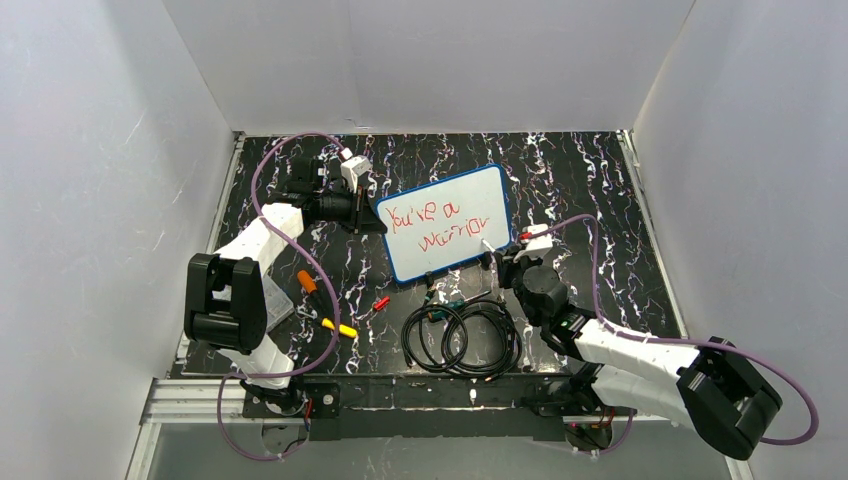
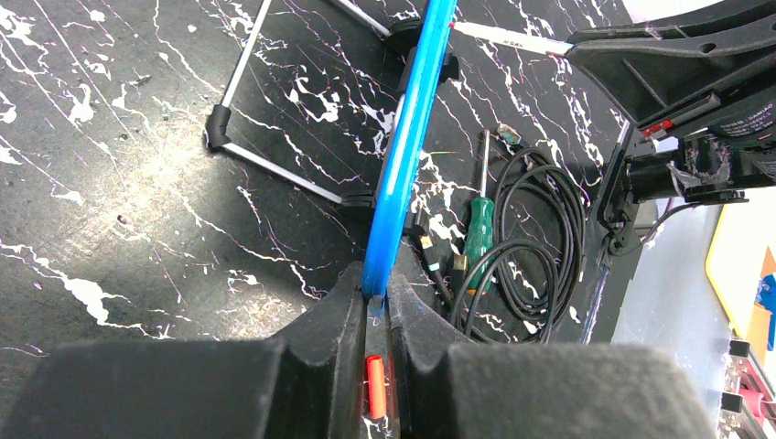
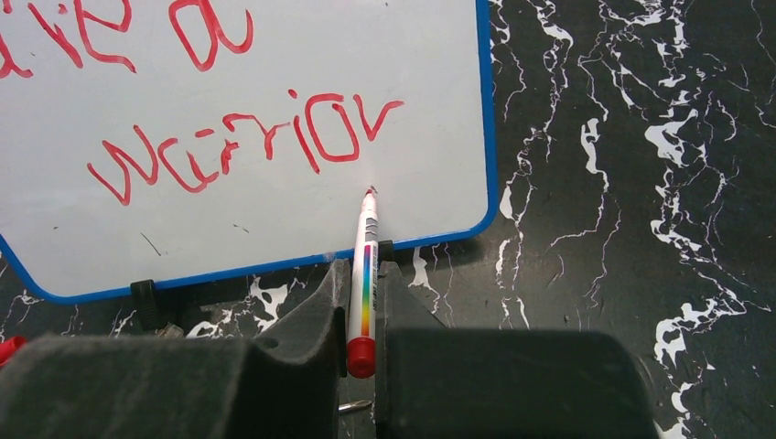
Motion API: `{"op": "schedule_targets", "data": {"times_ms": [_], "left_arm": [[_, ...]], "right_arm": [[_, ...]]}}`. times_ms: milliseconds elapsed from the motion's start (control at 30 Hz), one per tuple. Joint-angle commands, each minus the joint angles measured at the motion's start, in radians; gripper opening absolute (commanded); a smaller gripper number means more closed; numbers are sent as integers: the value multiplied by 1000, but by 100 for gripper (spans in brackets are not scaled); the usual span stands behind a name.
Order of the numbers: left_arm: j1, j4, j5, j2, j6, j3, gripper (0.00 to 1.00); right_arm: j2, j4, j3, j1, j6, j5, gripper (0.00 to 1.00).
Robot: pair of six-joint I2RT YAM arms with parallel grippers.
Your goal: Write a sentence on the whiteboard
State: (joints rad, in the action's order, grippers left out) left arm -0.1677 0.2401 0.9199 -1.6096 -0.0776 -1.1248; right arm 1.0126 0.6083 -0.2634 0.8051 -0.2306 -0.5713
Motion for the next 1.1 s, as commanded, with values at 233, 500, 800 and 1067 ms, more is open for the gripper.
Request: {"op": "schedule_targets", "data": {"times_ms": [233, 500, 800, 1067], "left_arm": [[-4, 10, 10, 28, -11, -21, 0], [-4, 9, 8, 31, -11, -19, 0], [-4, 9, 8, 33, -11, -18, 0], [-4, 9, 8, 34, -11, -18, 0]], "right_arm": [[-1, -21, 16, 5, -41, 1, 1], [1, -80, -2, 14, -56, -13, 1], [-6, -73, -2, 19, -51, -21, 1], [-33, -21, -21, 19, -7, -54, 1]]}}
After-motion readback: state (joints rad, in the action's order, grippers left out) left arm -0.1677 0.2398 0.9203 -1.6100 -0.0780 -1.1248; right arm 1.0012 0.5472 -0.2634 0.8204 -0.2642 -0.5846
